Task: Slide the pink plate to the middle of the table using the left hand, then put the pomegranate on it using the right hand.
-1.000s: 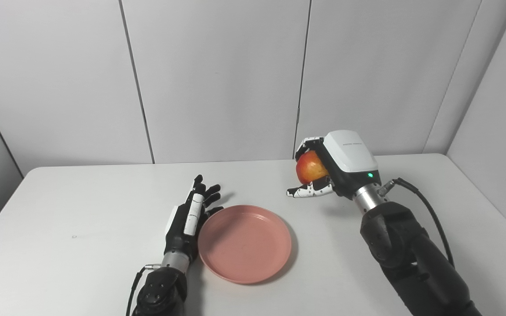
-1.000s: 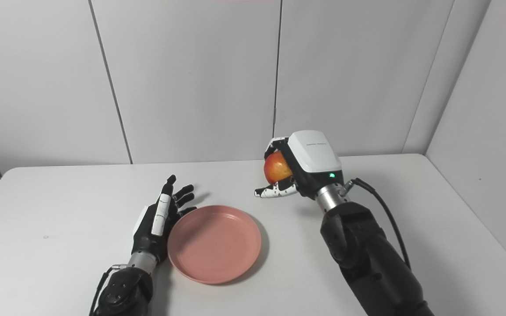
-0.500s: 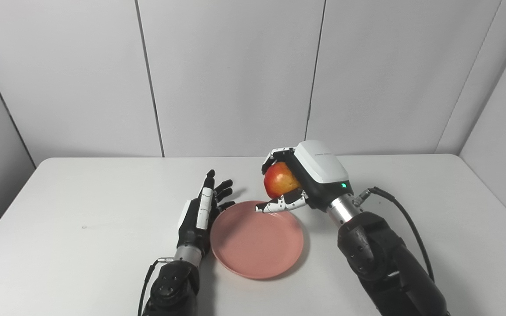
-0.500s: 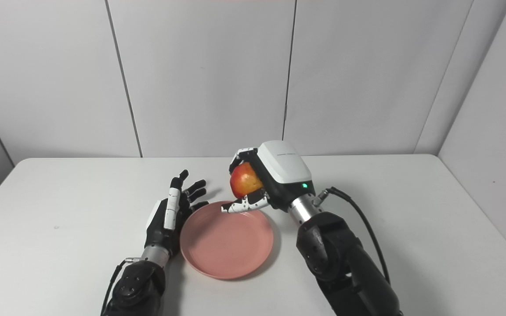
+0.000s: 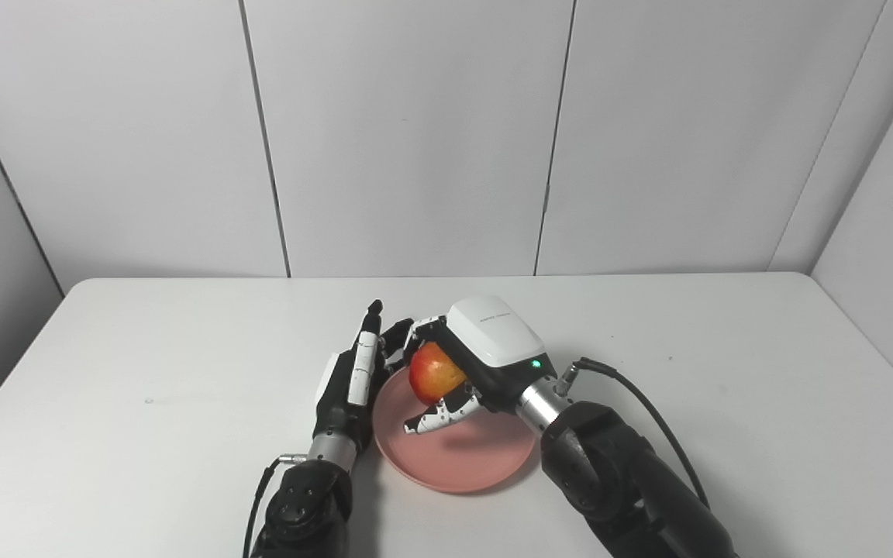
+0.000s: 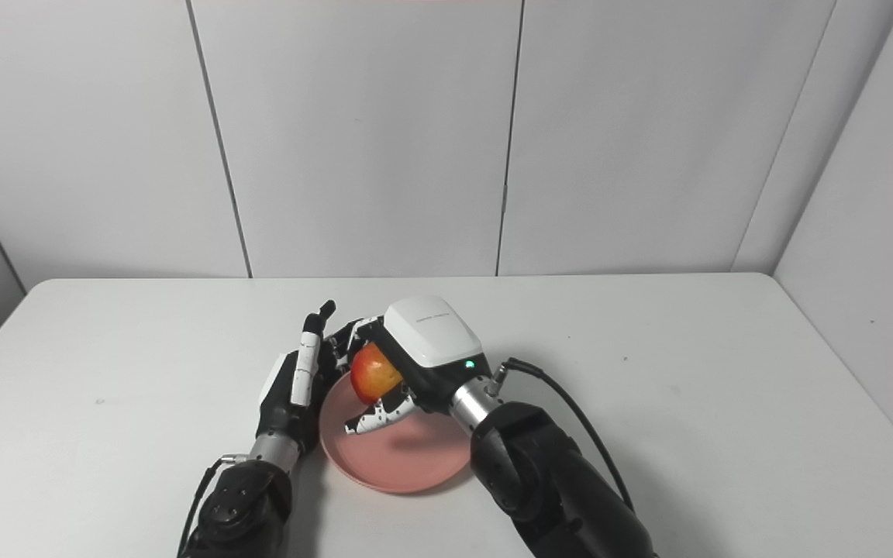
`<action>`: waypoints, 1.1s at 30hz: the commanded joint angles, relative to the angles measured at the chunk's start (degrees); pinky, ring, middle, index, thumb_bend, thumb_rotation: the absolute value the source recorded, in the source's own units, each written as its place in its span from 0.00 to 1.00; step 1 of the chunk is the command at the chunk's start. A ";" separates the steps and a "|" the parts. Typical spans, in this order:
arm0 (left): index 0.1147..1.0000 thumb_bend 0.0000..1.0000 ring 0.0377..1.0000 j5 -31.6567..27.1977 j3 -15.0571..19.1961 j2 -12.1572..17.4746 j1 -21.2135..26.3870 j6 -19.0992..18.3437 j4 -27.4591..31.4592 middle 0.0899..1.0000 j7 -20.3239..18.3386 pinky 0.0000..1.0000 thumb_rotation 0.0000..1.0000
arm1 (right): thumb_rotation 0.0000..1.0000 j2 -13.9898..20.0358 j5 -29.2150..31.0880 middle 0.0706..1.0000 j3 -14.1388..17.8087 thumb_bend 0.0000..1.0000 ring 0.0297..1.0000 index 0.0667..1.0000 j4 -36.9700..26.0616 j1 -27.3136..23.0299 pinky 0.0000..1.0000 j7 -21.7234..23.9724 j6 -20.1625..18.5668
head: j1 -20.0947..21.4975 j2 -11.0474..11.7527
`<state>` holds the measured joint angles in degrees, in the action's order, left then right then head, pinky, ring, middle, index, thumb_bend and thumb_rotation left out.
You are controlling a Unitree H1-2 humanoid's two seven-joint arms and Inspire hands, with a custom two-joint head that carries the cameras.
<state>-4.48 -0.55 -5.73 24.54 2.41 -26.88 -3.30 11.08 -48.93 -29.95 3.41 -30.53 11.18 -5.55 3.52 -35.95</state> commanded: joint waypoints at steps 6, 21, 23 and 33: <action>0.98 0.92 0.81 0.23 0.05 0.26 1.73 0.97 -0.63 0.76 0.23 0.69 1.00 | 0.15 -0.04 -1.15 0.41 -0.78 0.50 0.36 0.45 4.83 -3.88 0.29 -1.42 3.13 | 0.70 0.41; 0.97 0.93 0.81 0.67 0.00 0.33 1.99 0.68 -1.03 0.73 0.36 0.67 1.00 | 0.16 0.59 -0.60 0.40 0.05 0.50 0.34 0.45 8.17 -4.83 0.29 -2.34 4.39 | 1.21 0.62; 0.97 0.92 0.81 0.63 -0.01 0.39 1.99 0.85 -1.14 0.72 0.20 0.67 1.00 | 0.16 0.71 -0.60 0.39 0.04 0.50 0.34 0.45 8.20 -4.94 0.28 -2.45 4.64 | 1.21 0.62; 0.99 0.88 0.79 0.54 -0.07 0.42 1.95 1.06 -1.18 0.73 -0.03 0.71 1.00 | 0.81 1.51 0.66 0.42 0.66 0.71 0.37 0.52 7.53 -4.41 0.30 -1.51 4.94 | 1.15 0.46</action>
<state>-3.96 -0.51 -5.36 25.10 3.20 -27.98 -3.20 12.07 -48.95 -30.50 12.92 -32.34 10.75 -3.15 4.75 -35.51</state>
